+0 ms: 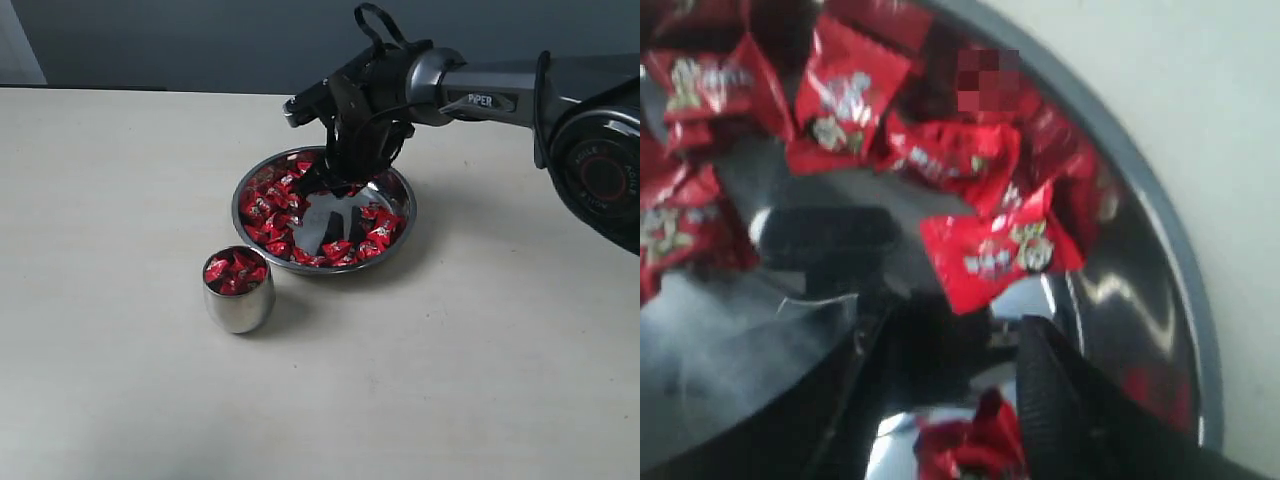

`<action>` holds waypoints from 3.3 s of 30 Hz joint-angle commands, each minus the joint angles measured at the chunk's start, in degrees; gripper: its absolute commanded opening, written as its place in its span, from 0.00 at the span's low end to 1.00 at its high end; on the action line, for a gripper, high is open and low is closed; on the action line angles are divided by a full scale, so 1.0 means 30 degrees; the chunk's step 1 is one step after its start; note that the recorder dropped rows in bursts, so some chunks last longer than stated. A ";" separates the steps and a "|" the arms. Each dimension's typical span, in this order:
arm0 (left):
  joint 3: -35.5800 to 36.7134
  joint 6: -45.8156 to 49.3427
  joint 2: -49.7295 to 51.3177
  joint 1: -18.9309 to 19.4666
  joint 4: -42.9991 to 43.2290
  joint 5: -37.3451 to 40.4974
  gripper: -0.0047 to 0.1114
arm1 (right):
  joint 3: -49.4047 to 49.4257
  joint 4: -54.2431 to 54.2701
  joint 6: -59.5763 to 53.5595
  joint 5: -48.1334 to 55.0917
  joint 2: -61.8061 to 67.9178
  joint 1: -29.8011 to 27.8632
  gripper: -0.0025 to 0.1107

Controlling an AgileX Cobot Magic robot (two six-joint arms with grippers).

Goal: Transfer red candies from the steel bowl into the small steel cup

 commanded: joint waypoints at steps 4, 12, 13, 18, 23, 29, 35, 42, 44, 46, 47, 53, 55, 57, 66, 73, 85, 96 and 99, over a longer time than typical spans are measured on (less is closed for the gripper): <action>0.0045 -0.0061 -0.0099 -0.0122 0.0000 -0.0076 0.04 | 0.0073 0.4504 -0.4070 0.5410 -0.1144 -0.0085 0.38; 0.0045 -0.0061 -0.0099 -0.0122 0.0000 -0.0076 0.04 | 0.0073 0.7919 -0.6105 0.5353 -0.1227 -0.0085 0.38; 0.0045 -0.0061 -0.0099 -0.0122 0.0000 -0.0076 0.04 | 0.0073 0.7919 -0.6105 0.5454 -0.1227 -0.0085 0.38; 0.0045 -0.0061 -0.0099 -0.0122 0.0000 -0.0076 0.04 | 0.0073 0.8004 -0.6325 0.5661 -0.1192 -0.0085 0.38; 0.0045 -0.0061 -0.0099 -0.0122 0.0000 -0.0076 0.04 | 0.0073 0.8004 -0.6325 0.5930 -0.1192 -0.0085 0.38; 0.0045 -0.0061 -0.0099 -0.0122 0.0000 -0.0076 0.04 | 0.0073 0.8004 -0.6325 0.6640 -0.1192 -0.0085 0.38; 0.0045 -0.0061 -0.0099 -0.0122 0.0000 -0.0076 0.04 | 0.0073 0.8041 -0.6325 0.6279 -0.1152 -0.0085 0.38; 0.0045 -0.0061 -0.0099 -0.0122 0.0000 -0.0076 0.04 | 0.0073 0.8331 -0.6325 0.6641 -0.0224 -0.0085 0.38; 0.0045 -0.0061 -0.0099 -0.0122 0.0000 -0.0076 0.04 | 0.0073 0.8387 -0.6325 0.6607 -0.0098 -0.0085 0.38; 0.0045 -0.0061 -0.0099 -0.0122 0.0000 -0.0076 0.04 | 0.0073 0.8470 -0.6325 0.6421 -0.0098 -0.0085 0.38; 0.0045 -0.0061 -0.0099 -0.0122 0.0000 -0.0076 0.04 | 0.0073 0.8470 -0.6325 0.6390 -0.0098 -0.0085 0.38; 0.0045 -0.0061 -0.0099 -0.0122 0.0000 -0.0076 0.04 | 0.0073 0.8359 -0.6325 0.6161 -0.0098 -0.0085 0.25; 0.0045 -0.0061 -0.0099 -0.0122 0.0000 -0.0076 0.04 | 0.0073 0.8359 -0.6325 0.6118 -0.0180 -0.0085 0.17; 0.0045 -0.0061 -0.0099 -0.0122 0.0000 -0.0076 0.04 | 0.0073 0.8359 -0.6325 0.5981 -0.0314 -0.0085 0.11; 0.0045 -0.0061 -0.0099 -0.0122 0.0000 -0.0076 0.04 | 0.0073 0.8329 -0.7919 0.5463 -0.0472 -0.0085 0.21; 0.0045 -0.0061 -0.0099 -0.0122 0.0000 -0.0076 0.04 | 0.0073 0.9402 -0.8086 0.2123 -0.0472 -0.0085 0.47; 0.0045 -0.0061 -0.0099 -0.0122 0.0000 -0.0076 0.04 | 0.0073 1.0163 -0.7945 0.1590 0.0239 -0.0085 0.22; 0.0045 -0.0061 -0.0099 -0.0122 0.0000 -0.0076 0.04 | 0.0073 1.0346 -0.7945 0.1911 -0.0967 -0.0085 0.03; 0.0045 -0.0061 -0.0099 -0.0122 0.0000 -0.0076 0.04 | 0.0073 1.1277 -0.7945 0.2212 -0.1801 -0.0085 0.03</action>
